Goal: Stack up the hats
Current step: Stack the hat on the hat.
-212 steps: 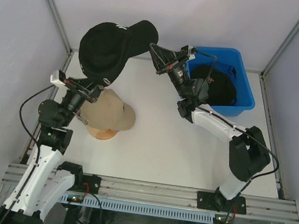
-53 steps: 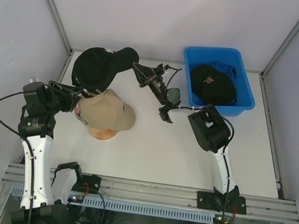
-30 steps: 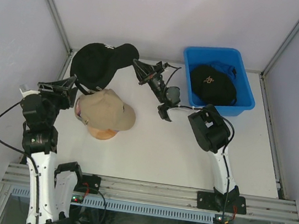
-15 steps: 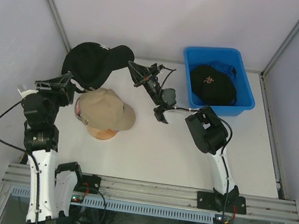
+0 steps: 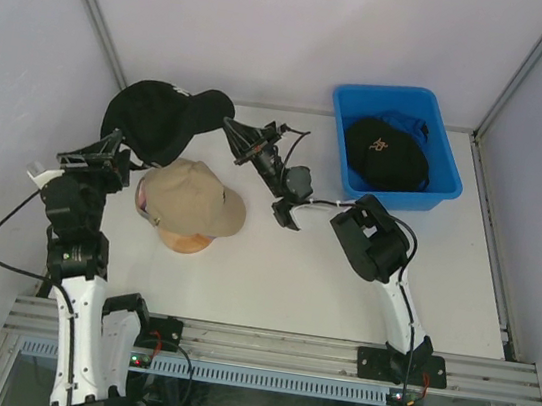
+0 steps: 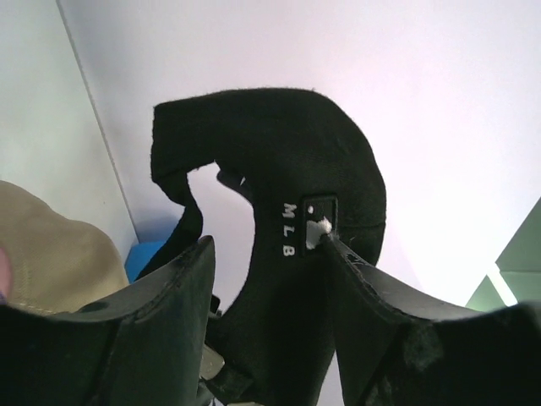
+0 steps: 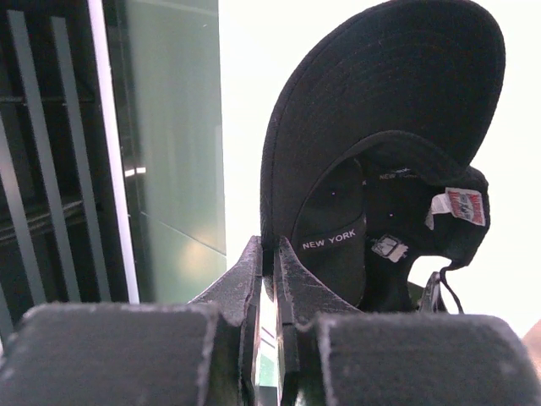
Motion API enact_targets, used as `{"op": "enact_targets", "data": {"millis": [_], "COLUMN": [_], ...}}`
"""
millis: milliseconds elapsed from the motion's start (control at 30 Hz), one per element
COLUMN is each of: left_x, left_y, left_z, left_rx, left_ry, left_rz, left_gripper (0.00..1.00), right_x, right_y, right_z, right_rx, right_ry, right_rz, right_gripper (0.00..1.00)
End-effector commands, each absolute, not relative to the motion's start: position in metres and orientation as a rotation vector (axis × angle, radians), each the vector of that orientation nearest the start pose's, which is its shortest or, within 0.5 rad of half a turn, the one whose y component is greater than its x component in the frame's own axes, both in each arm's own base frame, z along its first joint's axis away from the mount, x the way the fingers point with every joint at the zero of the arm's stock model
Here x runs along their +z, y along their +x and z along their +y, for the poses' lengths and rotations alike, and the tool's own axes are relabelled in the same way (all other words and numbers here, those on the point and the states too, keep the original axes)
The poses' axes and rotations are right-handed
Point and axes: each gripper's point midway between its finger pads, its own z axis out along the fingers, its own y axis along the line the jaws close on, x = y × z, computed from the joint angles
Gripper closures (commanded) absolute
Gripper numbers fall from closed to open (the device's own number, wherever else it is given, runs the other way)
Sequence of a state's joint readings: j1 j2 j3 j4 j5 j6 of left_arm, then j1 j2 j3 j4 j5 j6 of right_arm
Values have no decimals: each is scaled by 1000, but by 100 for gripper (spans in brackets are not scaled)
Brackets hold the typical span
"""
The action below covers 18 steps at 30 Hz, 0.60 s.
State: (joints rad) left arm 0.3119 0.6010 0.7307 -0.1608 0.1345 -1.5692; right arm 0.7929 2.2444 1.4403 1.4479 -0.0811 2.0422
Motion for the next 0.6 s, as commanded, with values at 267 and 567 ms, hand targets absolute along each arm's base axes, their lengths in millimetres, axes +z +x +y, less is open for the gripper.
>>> {"op": "enact_targets", "data": {"millis": [267, 567], "left_x": [346, 339], "left_y": [263, 268], "left_z": [53, 49], "left_rx": [-1007, -987], "left_ry": [-1389, -1365], "left_rz": [860, 923], "left_gripper": [53, 80], "right_x": [369, 352], "right_y": [330, 319], "right_z": [437, 425], "right_rx": [2641, 2558], "right_ry": [654, 669], "right_rz": [1068, 1139], "right_gripper": [100, 100]}}
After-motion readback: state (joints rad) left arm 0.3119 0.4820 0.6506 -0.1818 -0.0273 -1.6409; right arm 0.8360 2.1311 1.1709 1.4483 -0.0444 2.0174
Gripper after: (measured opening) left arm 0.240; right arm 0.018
